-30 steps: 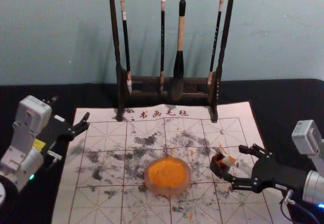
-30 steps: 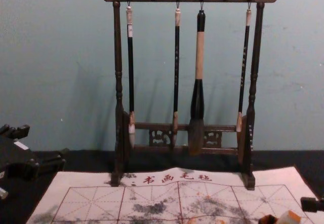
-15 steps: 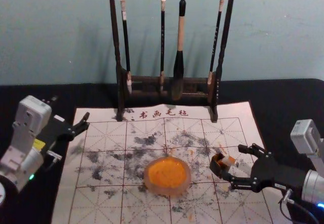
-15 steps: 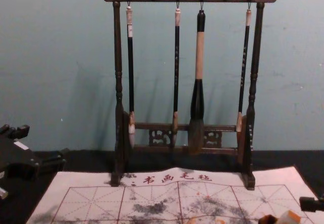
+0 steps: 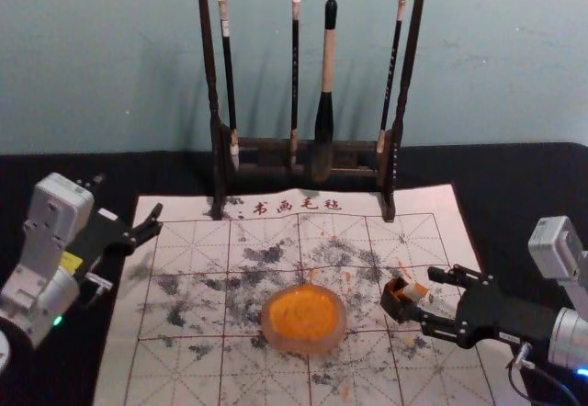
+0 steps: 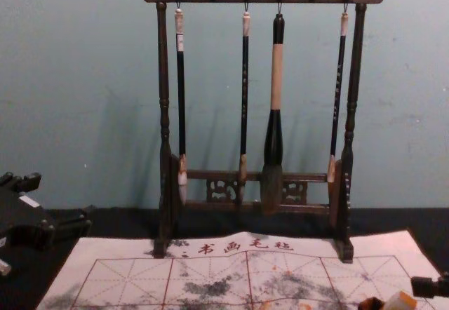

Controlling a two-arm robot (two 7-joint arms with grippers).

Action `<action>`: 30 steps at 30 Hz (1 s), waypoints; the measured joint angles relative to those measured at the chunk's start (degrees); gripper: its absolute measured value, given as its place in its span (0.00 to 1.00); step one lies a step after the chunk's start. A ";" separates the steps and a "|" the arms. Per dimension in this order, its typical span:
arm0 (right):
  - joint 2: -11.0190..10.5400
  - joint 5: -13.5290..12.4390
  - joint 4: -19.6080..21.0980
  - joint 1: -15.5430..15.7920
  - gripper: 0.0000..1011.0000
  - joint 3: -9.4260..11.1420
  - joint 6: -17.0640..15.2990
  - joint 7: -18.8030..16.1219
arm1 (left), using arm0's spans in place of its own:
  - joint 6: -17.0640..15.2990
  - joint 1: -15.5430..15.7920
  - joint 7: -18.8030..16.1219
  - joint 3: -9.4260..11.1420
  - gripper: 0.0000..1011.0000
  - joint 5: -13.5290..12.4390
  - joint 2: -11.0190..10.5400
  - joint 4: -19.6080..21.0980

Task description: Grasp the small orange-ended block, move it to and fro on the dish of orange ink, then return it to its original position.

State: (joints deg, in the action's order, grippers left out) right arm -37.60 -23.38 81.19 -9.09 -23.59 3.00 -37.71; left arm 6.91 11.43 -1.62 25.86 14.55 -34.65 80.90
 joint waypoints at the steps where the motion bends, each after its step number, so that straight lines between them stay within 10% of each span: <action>1: 0.00 0.00 0.00 0.00 0.72 0.00 0.01 0.00 | 0.00 0.00 0.00 0.00 0.99 0.00 0.00 0.00; 21: -0.01 -0.05 0.03 0.02 0.10 0.03 0.02 0.00 | 0.00 0.00 0.00 0.00 0.99 0.00 0.00 0.00; 30: -0.01 -0.04 0.02 0.02 0.08 0.02 0.02 0.00 | 0.00 0.00 0.00 0.00 0.99 0.00 0.00 0.00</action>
State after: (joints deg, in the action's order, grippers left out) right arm -37.61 -23.42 81.21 -9.07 -23.58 3.01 -37.71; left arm 6.91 11.43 -1.62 25.86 14.55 -34.65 80.90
